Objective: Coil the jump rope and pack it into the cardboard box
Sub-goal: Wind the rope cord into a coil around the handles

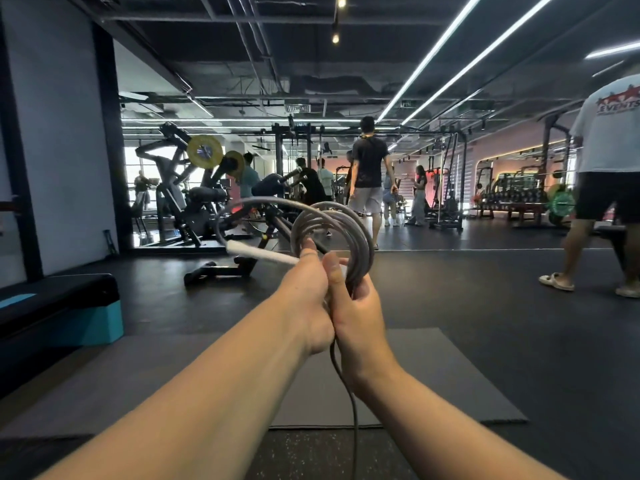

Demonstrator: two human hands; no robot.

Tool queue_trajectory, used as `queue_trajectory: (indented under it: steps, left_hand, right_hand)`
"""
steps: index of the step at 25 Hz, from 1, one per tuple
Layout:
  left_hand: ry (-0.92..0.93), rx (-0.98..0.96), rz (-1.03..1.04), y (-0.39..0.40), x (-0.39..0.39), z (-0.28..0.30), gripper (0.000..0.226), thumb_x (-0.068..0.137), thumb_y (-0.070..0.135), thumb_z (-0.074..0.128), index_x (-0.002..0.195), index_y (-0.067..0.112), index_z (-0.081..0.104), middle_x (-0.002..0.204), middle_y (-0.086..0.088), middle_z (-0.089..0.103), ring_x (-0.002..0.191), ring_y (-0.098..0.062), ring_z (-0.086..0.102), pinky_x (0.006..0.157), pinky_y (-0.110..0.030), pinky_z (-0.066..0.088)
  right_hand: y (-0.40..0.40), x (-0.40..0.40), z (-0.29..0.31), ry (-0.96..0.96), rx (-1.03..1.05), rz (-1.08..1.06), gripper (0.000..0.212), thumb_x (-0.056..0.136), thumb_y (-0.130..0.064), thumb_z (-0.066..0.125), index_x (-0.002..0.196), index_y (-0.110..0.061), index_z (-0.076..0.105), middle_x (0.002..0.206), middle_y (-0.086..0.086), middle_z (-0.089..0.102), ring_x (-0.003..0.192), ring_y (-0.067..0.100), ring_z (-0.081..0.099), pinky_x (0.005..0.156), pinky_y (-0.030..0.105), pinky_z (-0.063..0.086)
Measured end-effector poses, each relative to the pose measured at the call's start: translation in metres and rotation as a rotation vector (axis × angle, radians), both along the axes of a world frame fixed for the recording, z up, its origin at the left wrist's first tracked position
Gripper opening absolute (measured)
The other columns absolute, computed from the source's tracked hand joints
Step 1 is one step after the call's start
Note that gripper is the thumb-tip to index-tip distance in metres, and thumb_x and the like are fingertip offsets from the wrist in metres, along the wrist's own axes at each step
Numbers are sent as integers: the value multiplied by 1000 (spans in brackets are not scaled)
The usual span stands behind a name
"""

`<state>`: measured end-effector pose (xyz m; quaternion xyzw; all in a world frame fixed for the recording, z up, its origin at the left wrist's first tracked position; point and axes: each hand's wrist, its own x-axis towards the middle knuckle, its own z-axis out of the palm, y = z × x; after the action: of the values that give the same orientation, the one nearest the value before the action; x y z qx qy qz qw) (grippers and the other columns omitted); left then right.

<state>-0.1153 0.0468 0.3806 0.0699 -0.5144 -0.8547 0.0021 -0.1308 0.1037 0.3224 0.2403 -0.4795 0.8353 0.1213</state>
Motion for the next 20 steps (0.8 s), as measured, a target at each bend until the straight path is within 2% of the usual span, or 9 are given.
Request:
queue_trajectory:
  steps: [2,3,7,9,12,14,16,18,20]
  left_hand:
    - [14,30,-19,-2,-2,-8,73,96,67,37,127,8,66,120,-10,71,115,-25,67,100,-36,52]
    - [23,26,-43,-4,-2,-11,74,96,66,39,131,6,63,125,-9,68,120,-24,64,104,-36,49]
    - [76,74,-98,-3,2,-16,38,101,48,48,110,15,65,95,-6,67,98,-22,64,105,-33,48]
    - [129,168,-56,-4,5,-17,25,96,33,57,97,13,72,87,-5,69,88,-23,65,106,-36,46]
    - [295,323,4,-18,9,-16,24,91,17,62,72,9,74,72,-5,72,72,-23,69,90,-38,55]
    - [371,320,-33,-25,17,-14,22,91,21,65,78,6,75,71,-8,74,73,-24,73,86,-37,56]
    - [361,297,-17,-24,18,-13,30,92,36,66,87,7,71,70,-4,69,76,-21,70,93,-39,56]
    - [330,279,100,-19,9,-12,40,90,50,62,91,10,67,67,0,63,70,-15,66,86,-37,60]
    - [265,302,199,-11,2,-11,46,88,60,58,89,14,62,67,1,66,63,-16,70,71,-39,62]
  right_hand:
    - [-2,4,-4,39,11,-37,44,72,-51,71,100,-18,70,88,-3,81,87,7,75,74,22,56]
    - [-1,4,-4,61,27,-67,40,74,-49,70,100,-18,70,86,-5,80,86,5,75,74,21,56]
    - [1,-1,-7,83,132,-239,32,89,-45,71,104,-17,71,94,2,80,92,12,76,82,30,58]
    - [2,-2,-3,79,135,-219,27,91,-40,72,101,-15,74,95,8,80,92,19,76,84,36,59]
    - [12,0,13,18,95,-105,24,93,-34,68,81,-14,74,70,-2,76,66,8,72,64,22,55]
    - [19,4,23,-65,114,-118,27,98,-29,61,74,-17,62,49,-10,54,41,1,48,43,17,39]
    - [24,2,27,-122,117,-141,26,98,-25,56,74,-17,52,50,-5,39,38,8,32,38,20,28]
    - [23,4,29,-137,119,-131,24,96,-29,61,76,-18,54,55,2,45,43,12,34,39,20,28]
    - [15,12,26,-181,58,-48,22,90,-34,74,87,-13,68,70,9,65,51,15,54,42,21,40]
